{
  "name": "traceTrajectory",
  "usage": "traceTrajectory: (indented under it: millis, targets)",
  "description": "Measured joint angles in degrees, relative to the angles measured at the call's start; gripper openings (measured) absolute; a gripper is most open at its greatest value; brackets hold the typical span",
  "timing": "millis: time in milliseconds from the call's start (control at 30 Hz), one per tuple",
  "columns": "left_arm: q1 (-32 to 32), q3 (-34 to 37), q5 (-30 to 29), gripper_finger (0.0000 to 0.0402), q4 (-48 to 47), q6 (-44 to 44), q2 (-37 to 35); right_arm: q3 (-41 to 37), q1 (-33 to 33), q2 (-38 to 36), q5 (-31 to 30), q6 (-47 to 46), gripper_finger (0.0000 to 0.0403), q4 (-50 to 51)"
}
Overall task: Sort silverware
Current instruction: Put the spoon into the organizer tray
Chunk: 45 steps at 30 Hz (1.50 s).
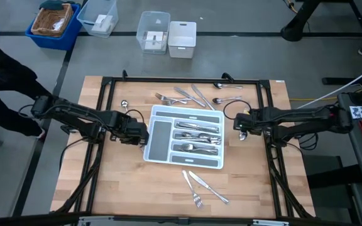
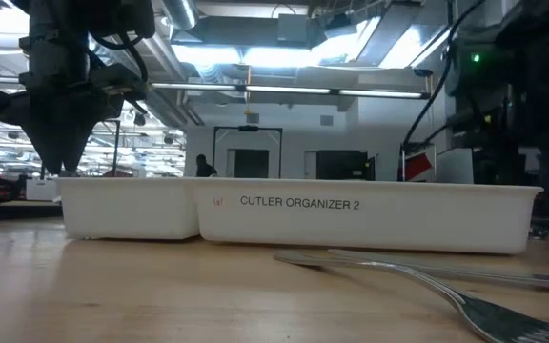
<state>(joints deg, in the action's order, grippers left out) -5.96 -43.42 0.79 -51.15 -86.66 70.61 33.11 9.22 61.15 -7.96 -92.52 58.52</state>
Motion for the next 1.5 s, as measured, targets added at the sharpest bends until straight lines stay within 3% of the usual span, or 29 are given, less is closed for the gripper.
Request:
traceTrajectory:
  millis: [167, 533, 900, 1300, 1500]
  targets:
    - [0.0, 0.0, -0.6, 0.0074, 0.28, 1.62, 0.0, -2.76, 2.21, 0.12, -1.8, -0.23, 0.0135, -4.09]
    - [0.0, 0.0, -1.03, 0.0074, 0.83, 4.41, 0.0, -7.32, 4.43, 0.23, -3.01, -0.24, 0.0058, -10.28]
    - [0.0, 0.0, -1.06, 0.0074, 0.81, 6.18, 0.0, -11.59, 4.35, 0.08, -2.91, -0.06, 0.0051, -13.44]
    - [0.0, 0.0, -1.1, 0.0074, 0.82, 7.66, 0.0, -11.25, 4.41, 0.1, 2.98, 6.37, 0.005, -13.62]
    - [0.0, 0.0, -1.1, 0.0074, 0.82, 7.66, 0.0, -9.17, 4.35, 0.34, 6.97, 12.32, 0.0017, -14.11]
